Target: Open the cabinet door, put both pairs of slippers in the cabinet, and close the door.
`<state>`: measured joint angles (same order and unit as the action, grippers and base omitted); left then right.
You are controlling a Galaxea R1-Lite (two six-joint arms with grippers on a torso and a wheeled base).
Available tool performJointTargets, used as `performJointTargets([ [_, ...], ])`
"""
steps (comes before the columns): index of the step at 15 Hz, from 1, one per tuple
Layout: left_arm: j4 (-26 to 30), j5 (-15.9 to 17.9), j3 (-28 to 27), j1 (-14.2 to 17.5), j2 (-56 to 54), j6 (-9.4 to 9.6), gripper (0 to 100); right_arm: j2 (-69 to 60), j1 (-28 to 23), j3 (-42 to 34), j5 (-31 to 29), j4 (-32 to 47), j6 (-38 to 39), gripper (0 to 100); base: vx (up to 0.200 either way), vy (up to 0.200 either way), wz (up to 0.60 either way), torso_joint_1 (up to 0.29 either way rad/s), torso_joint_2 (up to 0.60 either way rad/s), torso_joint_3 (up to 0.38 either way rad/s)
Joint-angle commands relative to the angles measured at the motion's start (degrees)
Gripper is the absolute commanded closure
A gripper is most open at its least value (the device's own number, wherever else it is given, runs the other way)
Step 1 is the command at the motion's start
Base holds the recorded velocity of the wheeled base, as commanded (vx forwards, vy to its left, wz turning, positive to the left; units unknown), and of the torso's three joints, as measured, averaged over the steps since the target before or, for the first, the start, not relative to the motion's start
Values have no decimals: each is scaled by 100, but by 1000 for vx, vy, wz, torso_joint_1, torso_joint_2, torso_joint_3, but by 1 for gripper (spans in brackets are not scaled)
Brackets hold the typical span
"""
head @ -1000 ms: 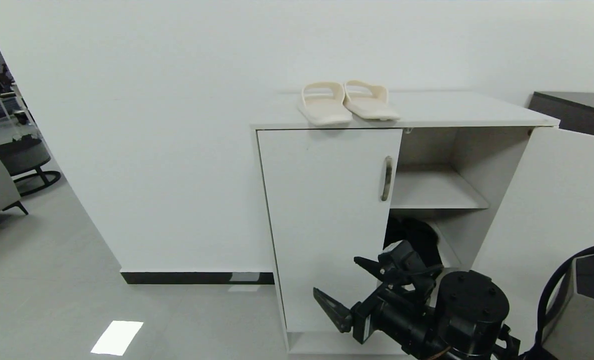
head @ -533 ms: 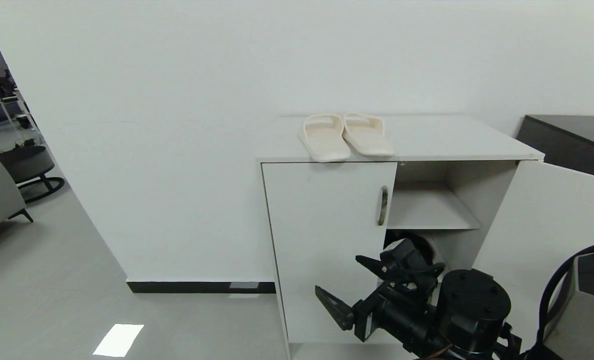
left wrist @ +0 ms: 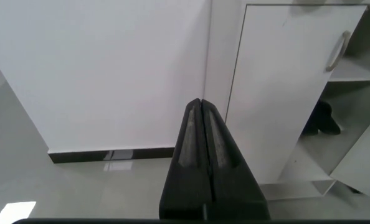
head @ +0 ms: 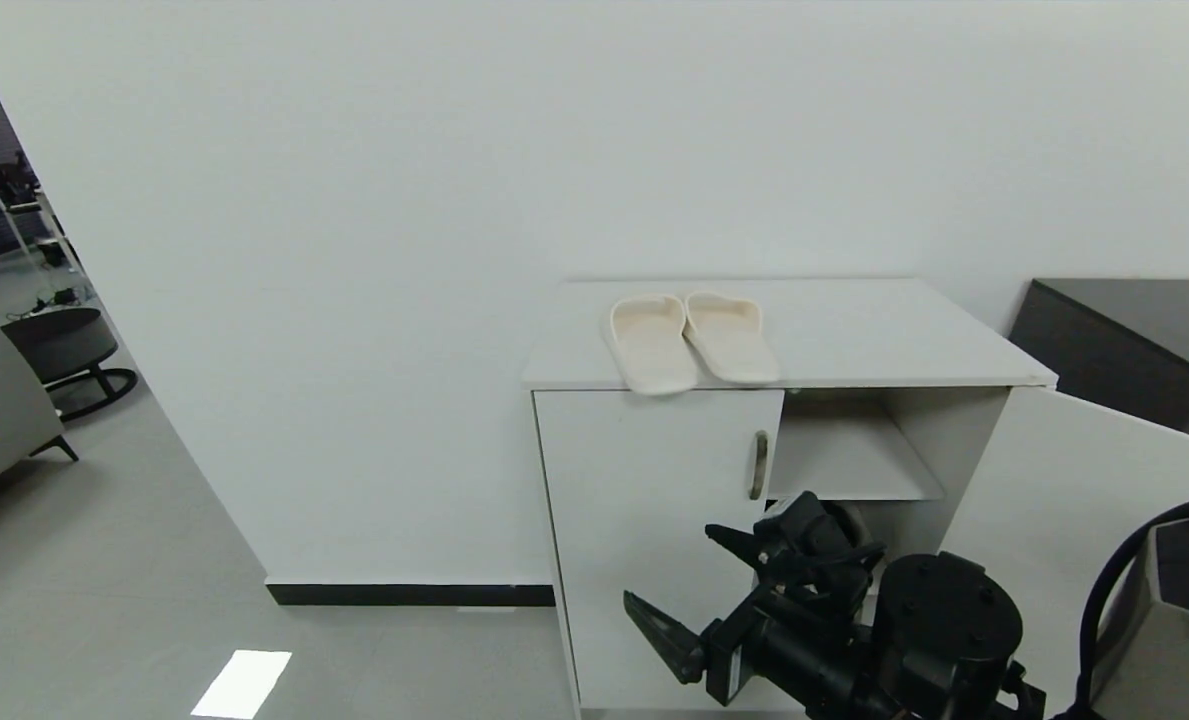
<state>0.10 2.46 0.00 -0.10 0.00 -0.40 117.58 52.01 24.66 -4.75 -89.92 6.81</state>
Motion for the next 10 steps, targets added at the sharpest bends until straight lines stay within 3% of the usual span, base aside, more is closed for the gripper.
performJointTargets([
  [1, -1, 0, 0, 1, 9, 5, 100, -16, 29, -67, 1, -8, -5, 0, 0, 0, 0, 246, -535, -295],
  [9, -1, 0, 0, 1, 9, -13, 100, 20, 29, -119, 62, -8, -5, 0, 0, 0, 0, 265, -568, -305],
  [10, -1, 0, 0, 1, 9, -13, 100, 55, 29, -111, 71, -8, -5, 0, 0, 0, 600, 295, -608, -310],
])
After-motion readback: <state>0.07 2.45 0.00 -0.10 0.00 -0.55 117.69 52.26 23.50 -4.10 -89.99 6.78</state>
